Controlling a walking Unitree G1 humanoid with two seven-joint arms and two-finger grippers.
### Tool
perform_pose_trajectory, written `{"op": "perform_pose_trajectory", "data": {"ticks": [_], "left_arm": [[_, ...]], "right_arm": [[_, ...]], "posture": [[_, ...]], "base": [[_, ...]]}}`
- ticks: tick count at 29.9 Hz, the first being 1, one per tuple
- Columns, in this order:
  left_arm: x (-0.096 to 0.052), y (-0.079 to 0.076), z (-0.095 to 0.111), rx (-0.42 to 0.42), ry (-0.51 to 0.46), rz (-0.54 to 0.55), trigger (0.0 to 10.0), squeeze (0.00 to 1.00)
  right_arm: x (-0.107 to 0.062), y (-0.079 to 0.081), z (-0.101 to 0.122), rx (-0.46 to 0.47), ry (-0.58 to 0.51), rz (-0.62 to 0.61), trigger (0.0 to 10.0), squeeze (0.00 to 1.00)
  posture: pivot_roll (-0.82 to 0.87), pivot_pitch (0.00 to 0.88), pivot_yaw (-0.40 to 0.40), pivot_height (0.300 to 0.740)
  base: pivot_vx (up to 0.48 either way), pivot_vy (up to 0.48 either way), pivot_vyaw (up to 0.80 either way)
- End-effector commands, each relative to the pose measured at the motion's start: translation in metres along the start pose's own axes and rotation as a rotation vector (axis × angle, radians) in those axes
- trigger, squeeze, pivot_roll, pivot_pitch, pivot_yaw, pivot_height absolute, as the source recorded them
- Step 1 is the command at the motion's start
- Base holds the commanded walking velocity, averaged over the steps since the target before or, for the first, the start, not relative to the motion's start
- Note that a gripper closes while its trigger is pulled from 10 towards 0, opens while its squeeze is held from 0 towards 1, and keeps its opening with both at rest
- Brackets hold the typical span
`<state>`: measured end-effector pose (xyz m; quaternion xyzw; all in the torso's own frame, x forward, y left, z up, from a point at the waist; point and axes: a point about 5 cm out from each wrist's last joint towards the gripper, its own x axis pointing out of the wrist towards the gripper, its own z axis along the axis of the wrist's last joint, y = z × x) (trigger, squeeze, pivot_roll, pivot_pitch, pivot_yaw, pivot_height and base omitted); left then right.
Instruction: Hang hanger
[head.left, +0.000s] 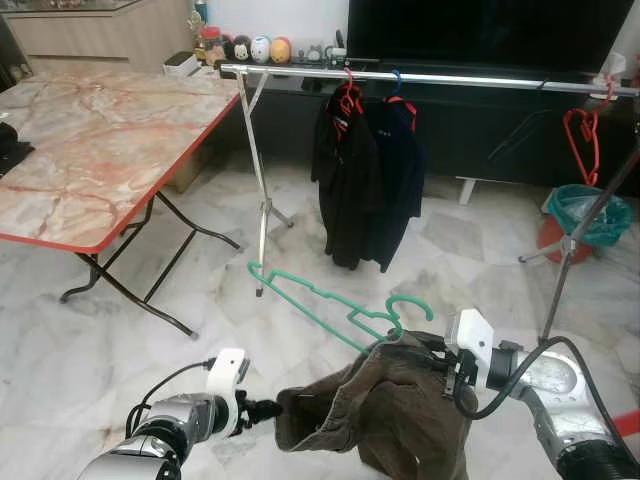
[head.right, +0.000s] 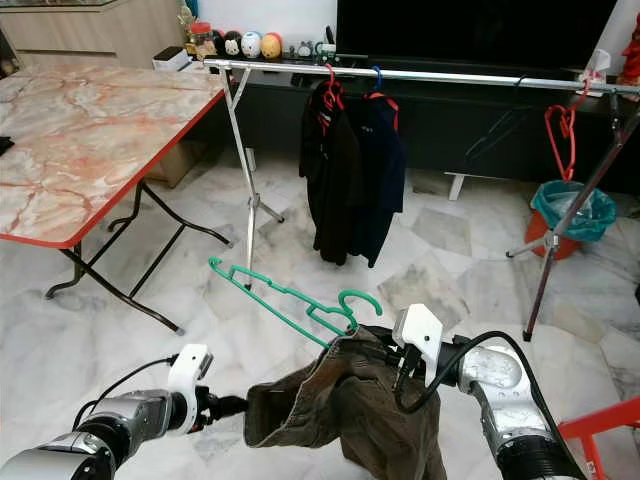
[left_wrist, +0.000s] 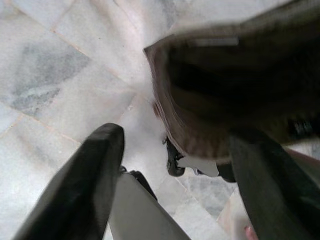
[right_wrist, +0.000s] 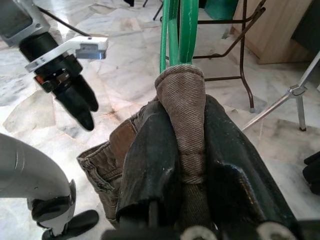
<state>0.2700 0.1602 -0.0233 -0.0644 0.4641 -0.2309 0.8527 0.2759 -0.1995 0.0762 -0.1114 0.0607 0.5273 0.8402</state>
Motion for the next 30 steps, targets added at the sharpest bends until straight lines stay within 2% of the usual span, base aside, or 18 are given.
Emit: {"op": "perform_pose_trajectory", "data": {"ticks": [1, 5, 6, 7, 15, 19, 20, 21, 25, 28, 30], "left_arm": [[0.000, 0.000, -0.003, 0.000, 0.025, 0.008, 10.0, 1.00], [0.001, 0.000, 0.000, -0.021, 0.013, 0.026, 10.0, 1.00], [0.001, 0.000, 0.001, -0.030, 0.008, 0.031, 10.0, 0.80], [0.001, 0.000, 0.002, -0.041, -0.001, 0.033, 10.0, 0.00], [0.001, 0.000, 0.009, -0.101, -0.069, 0.030, 10.0, 0.00], [-0.004, 0.006, 0.022, -0.227, -0.189, 0.056, 10.0, 0.00], [-0.004, 0.006, 0.022, -0.227, -0.189, 0.056, 10.0, 0.00], [-0.006, 0.008, 0.025, -0.261, -0.217, 0.052, 10.0, 0.00], [-0.009, 0.010, 0.029, -0.247, -0.230, 0.040, 10.0, 0.00], [-0.010, 0.011, 0.028, -0.192, -0.206, 0.030, 10.0, 0.00], [-0.012, 0.014, 0.027, -0.195, -0.206, 0.026, 10.0, 0.00]], "right_arm": [[0.003, -0.009, 0.021, -0.075, -0.073, -0.025, 0.0, 0.00], [0.006, -0.007, 0.027, -0.077, -0.098, -0.004, 0.0, 0.00], [0.006, -0.006, 0.028, -0.078, -0.096, 0.010, 0.0, 0.00], [0.006, -0.005, 0.028, -0.077, -0.096, 0.016, 0.0, 0.00], [0.004, -0.001, 0.034, -0.076, -0.108, 0.053, 0.0, 0.00], [0.003, 0.000, 0.036, -0.077, -0.104, 0.074, 0.0, 0.00], [0.003, 0.000, 0.036, -0.077, -0.104, 0.074, 0.0, 0.00], [0.003, 0.001, 0.036, -0.075, -0.101, 0.076, 0.0, 0.00], [0.002, 0.002, 0.035, -0.073, -0.085, 0.077, 0.0, 0.00], [0.003, 0.003, 0.034, -0.065, -0.084, 0.081, 0.0, 0.00], [0.004, 0.003, 0.033, -0.063, -0.080, 0.081, 0.0, 0.00]], "posture": [[0.07, 0.003, 0.018, 0.740], [0.07, 0.001, 0.019, 0.740], [0.07, 0.001, 0.019, 0.740], [0.07, 0.001, 0.019, 0.740], [0.07, 0.000, 0.019, 0.740], [0.06, 0.005, 0.017, 0.740], [0.06, 0.005, 0.017, 0.740], [0.06, 0.005, 0.017, 0.740], [0.07, 0.006, 0.016, 0.740], [0.07, 0.007, 0.016, 0.740], [0.07, 0.007, 0.018, 0.740]], "base": [[0.000, 0.000, 0.00], [0.000, 0.000, 0.00], [0.000, 0.000, 0.00], [0.000, 0.000, 0.00], [0.000, 0.000, 0.00], [0.000, 0.000, 0.00], [0.000, 0.000, 0.00], [0.000, 0.000, 0.00], [0.000, 0.000, 0.00], [0.000, 0.000, 0.00], [0.000, 0.000, 0.00]]}}
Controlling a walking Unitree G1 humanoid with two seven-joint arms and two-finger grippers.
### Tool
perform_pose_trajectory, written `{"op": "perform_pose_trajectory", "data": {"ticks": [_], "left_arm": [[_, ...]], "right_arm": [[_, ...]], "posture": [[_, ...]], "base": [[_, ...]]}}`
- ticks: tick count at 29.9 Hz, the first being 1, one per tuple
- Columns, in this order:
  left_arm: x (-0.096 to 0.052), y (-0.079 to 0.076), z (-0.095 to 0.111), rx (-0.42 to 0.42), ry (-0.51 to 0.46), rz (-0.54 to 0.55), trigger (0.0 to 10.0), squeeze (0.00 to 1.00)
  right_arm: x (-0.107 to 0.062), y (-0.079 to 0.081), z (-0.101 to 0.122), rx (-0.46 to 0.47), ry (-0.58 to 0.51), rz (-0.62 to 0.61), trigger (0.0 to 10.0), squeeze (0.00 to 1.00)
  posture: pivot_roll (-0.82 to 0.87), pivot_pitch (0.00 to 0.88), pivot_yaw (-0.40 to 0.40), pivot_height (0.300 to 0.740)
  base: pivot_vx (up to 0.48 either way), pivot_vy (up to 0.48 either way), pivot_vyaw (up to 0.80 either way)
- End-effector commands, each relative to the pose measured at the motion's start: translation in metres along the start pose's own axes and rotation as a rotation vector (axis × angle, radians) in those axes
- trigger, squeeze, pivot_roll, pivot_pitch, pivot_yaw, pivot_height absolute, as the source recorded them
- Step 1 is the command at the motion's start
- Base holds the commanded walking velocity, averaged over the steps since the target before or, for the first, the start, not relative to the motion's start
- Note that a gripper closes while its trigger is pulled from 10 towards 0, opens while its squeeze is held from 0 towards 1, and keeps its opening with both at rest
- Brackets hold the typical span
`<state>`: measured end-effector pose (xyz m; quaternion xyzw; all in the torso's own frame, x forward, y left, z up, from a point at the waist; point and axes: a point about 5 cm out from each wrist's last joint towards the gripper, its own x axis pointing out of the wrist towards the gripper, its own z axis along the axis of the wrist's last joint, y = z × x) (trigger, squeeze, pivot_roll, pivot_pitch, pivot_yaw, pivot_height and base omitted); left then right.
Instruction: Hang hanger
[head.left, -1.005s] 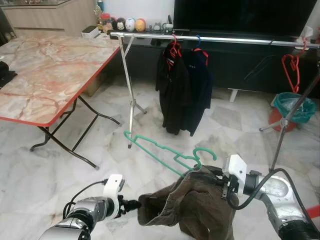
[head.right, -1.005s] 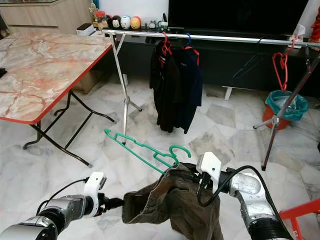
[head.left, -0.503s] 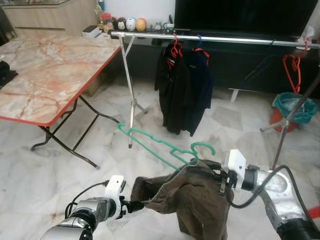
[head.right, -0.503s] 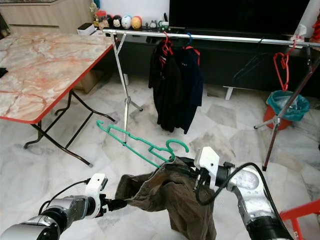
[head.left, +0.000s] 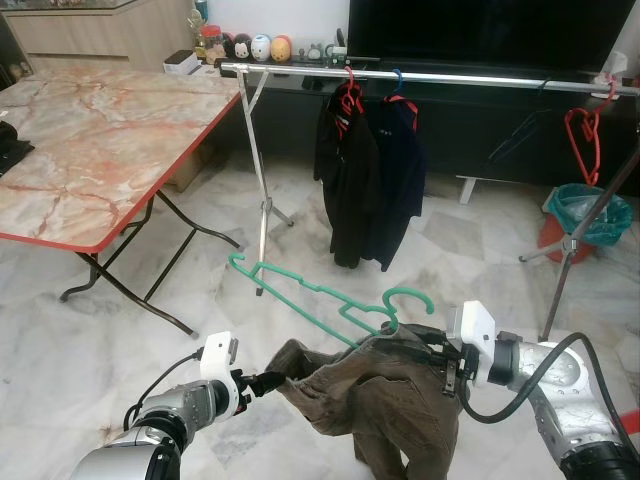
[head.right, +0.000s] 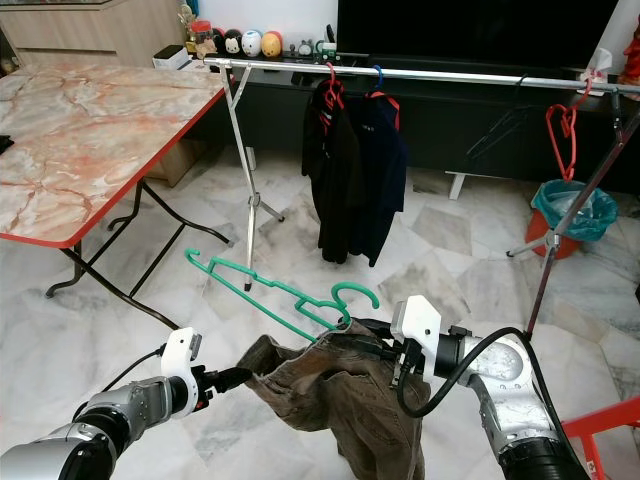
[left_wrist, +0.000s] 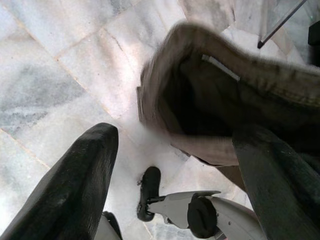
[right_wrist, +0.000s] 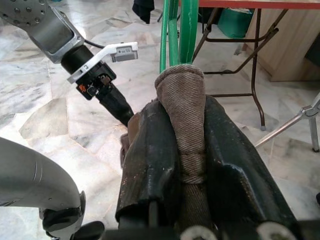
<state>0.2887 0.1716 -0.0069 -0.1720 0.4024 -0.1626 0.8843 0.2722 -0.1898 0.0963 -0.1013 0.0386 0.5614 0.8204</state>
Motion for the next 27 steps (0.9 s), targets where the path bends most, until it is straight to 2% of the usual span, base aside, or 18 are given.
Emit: {"op": "perform_pose_trajectory", "data": {"ticks": [1, 5, 12, 15, 27], "left_arm": [[-0.002, 0.002, 0.005, 0.020, -0.012, 0.000, 10.0, 0.00], [-0.003, 0.004, 0.007, 0.002, -0.030, -0.004, 10.0, 0.00], [-0.001, -0.001, -0.007, 0.038, 0.050, -0.070, 10.0, 0.00], [-0.002, 0.001, -0.016, 0.065, 0.098, -0.063, 10.0, 0.00], [-0.002, 0.001, -0.023, 0.090, 0.147, -0.085, 10.0, 0.00]], "right_arm": [[0.002, -0.002, 0.011, -0.049, -0.025, 0.008, 0.0, 0.00], [0.002, -0.002, 0.011, -0.047, -0.021, 0.009, 0.0, 0.00], [0.004, -0.003, 0.013, -0.052, -0.027, 0.004, 0.0, 0.00], [0.006, -0.001, 0.013, -0.052, -0.031, 0.017, 0.0, 0.00], [0.009, -0.002, 0.019, -0.073, -0.051, 0.020, 0.0, 0.00]], "posture": [[0.07, 0.007, 0.018, 0.740], [0.07, 0.009, 0.017, 0.740], [0.06, 0.010, 0.017, 0.740], [0.07, 0.009, 0.017, 0.740], [0.07, 0.006, 0.018, 0.740]], "base": [[0.000, 0.000, 0.00], [0.000, 0.000, 0.00], [0.000, 0.000, 0.00], [0.000, 0.000, 0.00], [0.000, 0.000, 0.00]]}}
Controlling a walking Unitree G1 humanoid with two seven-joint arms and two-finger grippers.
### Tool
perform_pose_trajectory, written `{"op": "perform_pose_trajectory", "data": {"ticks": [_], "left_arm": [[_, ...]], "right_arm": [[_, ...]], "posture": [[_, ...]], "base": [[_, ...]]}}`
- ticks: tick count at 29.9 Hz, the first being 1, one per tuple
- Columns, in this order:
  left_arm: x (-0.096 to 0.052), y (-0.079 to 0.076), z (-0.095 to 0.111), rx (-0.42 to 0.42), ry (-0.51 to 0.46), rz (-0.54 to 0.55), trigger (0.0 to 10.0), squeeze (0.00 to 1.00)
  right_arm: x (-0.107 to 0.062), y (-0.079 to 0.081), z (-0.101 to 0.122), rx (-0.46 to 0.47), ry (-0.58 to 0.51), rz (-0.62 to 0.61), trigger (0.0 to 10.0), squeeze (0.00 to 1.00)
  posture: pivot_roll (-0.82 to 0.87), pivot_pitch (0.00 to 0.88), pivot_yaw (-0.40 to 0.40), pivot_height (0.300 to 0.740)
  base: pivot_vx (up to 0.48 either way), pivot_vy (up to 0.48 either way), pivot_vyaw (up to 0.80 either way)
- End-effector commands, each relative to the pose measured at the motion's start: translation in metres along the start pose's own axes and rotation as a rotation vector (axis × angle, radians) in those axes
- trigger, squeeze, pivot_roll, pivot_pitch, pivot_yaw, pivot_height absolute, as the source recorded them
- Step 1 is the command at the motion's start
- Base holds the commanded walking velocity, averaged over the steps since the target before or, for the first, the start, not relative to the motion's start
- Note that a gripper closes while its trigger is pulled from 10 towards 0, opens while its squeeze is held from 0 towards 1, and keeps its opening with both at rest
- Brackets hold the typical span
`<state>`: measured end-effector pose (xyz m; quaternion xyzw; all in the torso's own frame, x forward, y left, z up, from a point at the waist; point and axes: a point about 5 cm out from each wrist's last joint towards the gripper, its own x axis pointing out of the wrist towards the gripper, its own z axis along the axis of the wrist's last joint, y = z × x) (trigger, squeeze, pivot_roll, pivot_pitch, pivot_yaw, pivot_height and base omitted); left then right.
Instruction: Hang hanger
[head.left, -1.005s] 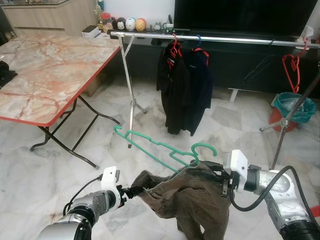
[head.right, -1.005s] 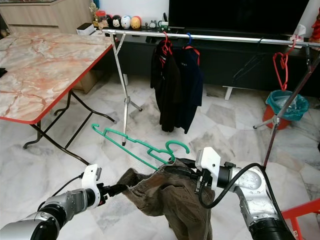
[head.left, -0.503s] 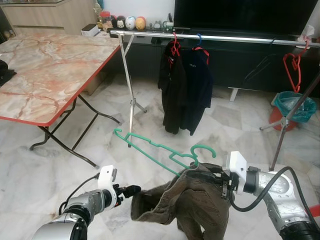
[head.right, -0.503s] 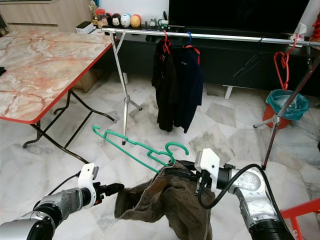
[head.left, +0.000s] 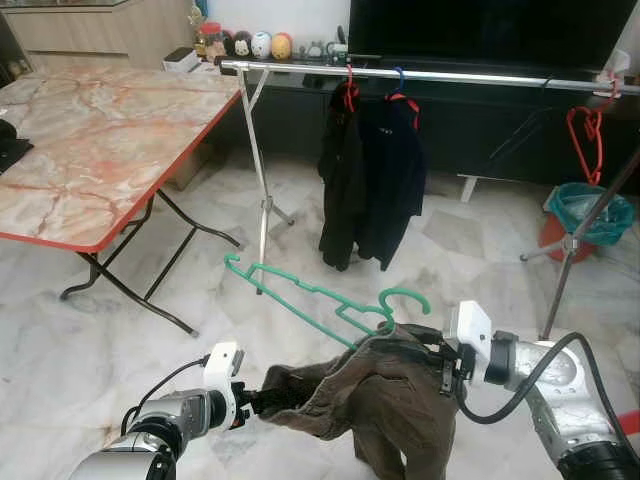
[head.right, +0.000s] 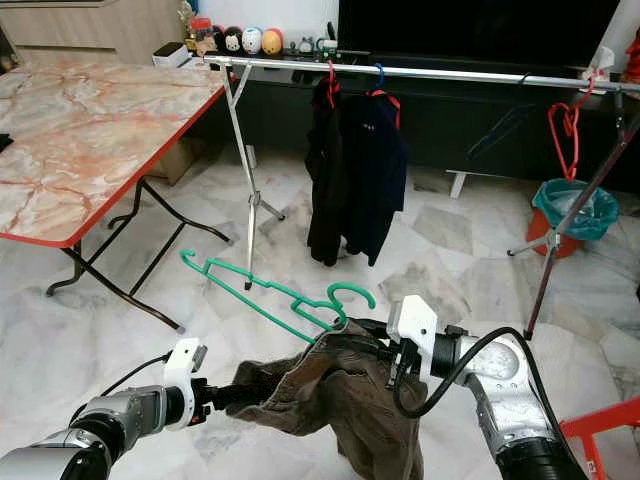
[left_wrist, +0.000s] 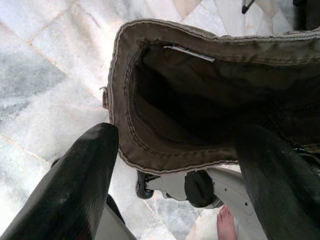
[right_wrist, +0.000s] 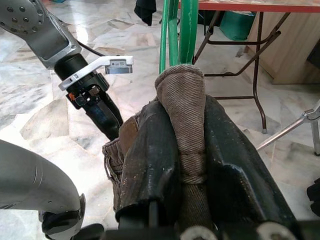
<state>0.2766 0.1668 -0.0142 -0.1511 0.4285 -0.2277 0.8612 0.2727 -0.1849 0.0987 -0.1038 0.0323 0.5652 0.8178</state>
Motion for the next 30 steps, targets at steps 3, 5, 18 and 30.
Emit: {"op": "perform_pose_trajectory", "data": {"ticks": [3, 5, 18, 30], "left_arm": [[0.000, 0.002, -0.010, 0.018, 0.055, 0.006, 10.0, 0.00], [0.000, 0.001, -0.009, 0.016, 0.053, 0.006, 10.0, 0.00], [0.001, -0.001, -0.012, 0.005, 0.065, 0.000, 10.0, 0.00], [-0.003, 0.007, -0.011, 0.024, 0.059, 0.048, 10.0, 0.00]], "right_arm": [[0.006, -0.003, 0.019, -0.068, -0.047, 0.016, 0.0, 0.00], [0.006, -0.003, 0.019, -0.070, -0.048, 0.017, 0.0, 0.00], [0.014, -0.008, 0.036, -0.137, -0.085, 0.015, 0.0, 0.00], [0.015, -0.010, 0.043, -0.165, -0.087, 0.029, 0.0, 0.00]], "posture": [[0.07, 0.005, 0.019, 0.740], [0.07, 0.005, 0.019, 0.740], [0.07, 0.000, 0.015, 0.740], [0.07, 0.000, 0.013, 0.740]], "base": [[0.000, 0.000, 0.00], [0.000, 0.000, 0.00], [0.000, 0.000, 0.00], [0.000, 0.000, 0.00]]}}
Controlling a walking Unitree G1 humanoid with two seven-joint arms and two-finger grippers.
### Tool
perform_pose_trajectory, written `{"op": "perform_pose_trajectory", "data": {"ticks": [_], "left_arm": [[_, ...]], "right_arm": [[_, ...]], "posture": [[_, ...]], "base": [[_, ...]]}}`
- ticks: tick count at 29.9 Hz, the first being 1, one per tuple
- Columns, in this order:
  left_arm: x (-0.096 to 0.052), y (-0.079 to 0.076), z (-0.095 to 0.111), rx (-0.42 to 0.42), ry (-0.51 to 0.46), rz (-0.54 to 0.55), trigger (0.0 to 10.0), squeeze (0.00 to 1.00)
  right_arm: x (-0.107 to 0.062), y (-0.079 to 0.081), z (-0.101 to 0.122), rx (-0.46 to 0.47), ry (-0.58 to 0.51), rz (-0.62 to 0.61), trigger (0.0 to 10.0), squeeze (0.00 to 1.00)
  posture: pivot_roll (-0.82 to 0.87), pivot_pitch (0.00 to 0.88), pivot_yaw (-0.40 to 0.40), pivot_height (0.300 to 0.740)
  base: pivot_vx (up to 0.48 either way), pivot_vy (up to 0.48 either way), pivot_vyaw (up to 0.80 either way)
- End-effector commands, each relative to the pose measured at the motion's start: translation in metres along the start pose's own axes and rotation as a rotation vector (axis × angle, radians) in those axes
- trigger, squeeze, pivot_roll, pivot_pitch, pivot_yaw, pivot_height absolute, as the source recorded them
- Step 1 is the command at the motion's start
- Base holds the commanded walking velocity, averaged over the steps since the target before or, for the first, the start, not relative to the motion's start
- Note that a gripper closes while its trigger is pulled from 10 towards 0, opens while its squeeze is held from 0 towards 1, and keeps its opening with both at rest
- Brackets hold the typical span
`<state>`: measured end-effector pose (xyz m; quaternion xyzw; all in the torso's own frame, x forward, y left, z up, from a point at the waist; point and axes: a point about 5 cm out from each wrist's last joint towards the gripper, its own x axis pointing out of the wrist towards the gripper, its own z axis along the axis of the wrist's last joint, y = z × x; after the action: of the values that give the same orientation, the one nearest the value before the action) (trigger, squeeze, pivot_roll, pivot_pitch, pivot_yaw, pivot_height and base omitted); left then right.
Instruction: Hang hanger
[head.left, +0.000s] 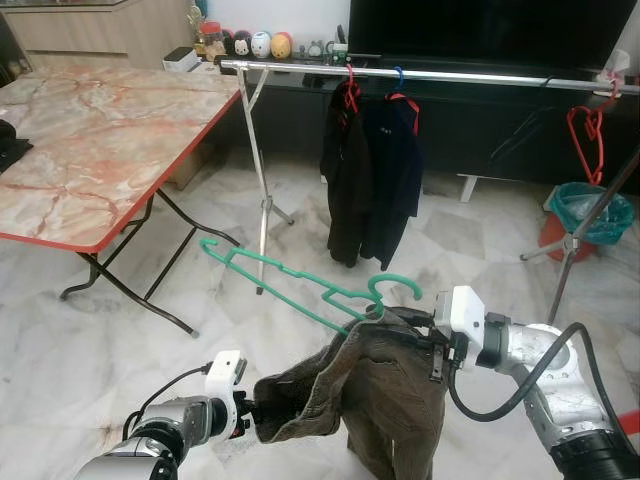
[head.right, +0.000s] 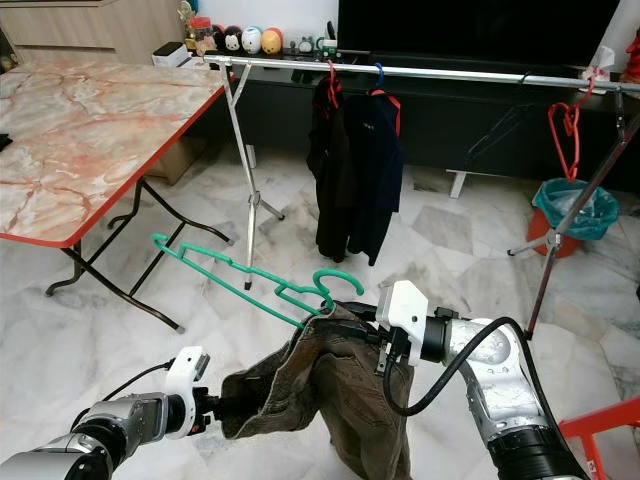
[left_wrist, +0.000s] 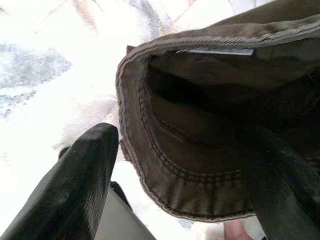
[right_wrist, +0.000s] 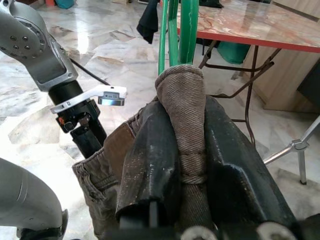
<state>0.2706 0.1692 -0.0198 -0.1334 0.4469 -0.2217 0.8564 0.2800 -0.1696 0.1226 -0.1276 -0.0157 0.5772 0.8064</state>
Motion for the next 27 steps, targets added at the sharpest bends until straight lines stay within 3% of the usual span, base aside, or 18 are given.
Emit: {"op": "perform_pose_trajectory", "data": {"ticks": [1, 5, 6, 7, 18, 19, 27], "left_arm": [[-0.0021, 0.0045, -0.0044, 0.011, 0.021, 0.022, 10.0, 0.00], [-0.0022, 0.0056, -0.0072, 0.021, 0.032, 0.036, 10.0, 0.00], [-0.0021, 0.0055, -0.0073, 0.018, 0.032, 0.036, 10.0, 0.99], [-0.0021, 0.0054, -0.0073, 0.016, 0.031, 0.035, 10.0, 1.00], [-0.0008, 0.0039, -0.0085, 0.020, 0.030, 0.030, 10.0, 1.00], [-0.0012, 0.0043, -0.0076, 0.021, 0.028, 0.032, 10.0, 0.00], [-0.0043, 0.0117, -0.0104, 0.017, 0.020, 0.096, 10.0, 0.00]], "right_arm": [[0.0038, -0.0065, 0.0167, -0.070, -0.034, 0.009, 0.0, 0.00], [0.0045, -0.0059, 0.0171, -0.070, -0.036, 0.013, 0.0, 0.00], [0.0046, -0.0059, 0.0172, -0.070, -0.036, 0.014, 0.0, 0.00], [0.0046, -0.0059, 0.0173, -0.070, -0.036, 0.015, 0.0, 0.00], [0.0045, -0.0062, 0.0185, -0.074, -0.032, 0.024, 0.0, 0.00], [0.0044, -0.0064, 0.0187, -0.075, -0.032, 0.023, 0.0, 0.00], [0.0050, -0.0060, 0.0180, -0.075, -0.025, 0.030, 0.0, 0.00]], "posture": [[0.07, 0.000, 0.013, 0.740], [0.07, 0.000, 0.013, 0.740], [0.07, 0.000, 0.015, 0.740], [0.07, 0.000, 0.015, 0.740], [0.07, 0.004, 0.017, 0.740], [0.07, 0.004, 0.017, 0.740], [0.07, 0.009, 0.018, 0.740]], "base": [[0.000, 0.000, 0.00], [0.000, 0.000, 0.00], [0.000, 0.000, 0.00], [0.000, 0.000, 0.00], [0.000, 0.000, 0.00], [0.000, 0.000, 0.00], [0.000, 0.000, 0.00]]}}
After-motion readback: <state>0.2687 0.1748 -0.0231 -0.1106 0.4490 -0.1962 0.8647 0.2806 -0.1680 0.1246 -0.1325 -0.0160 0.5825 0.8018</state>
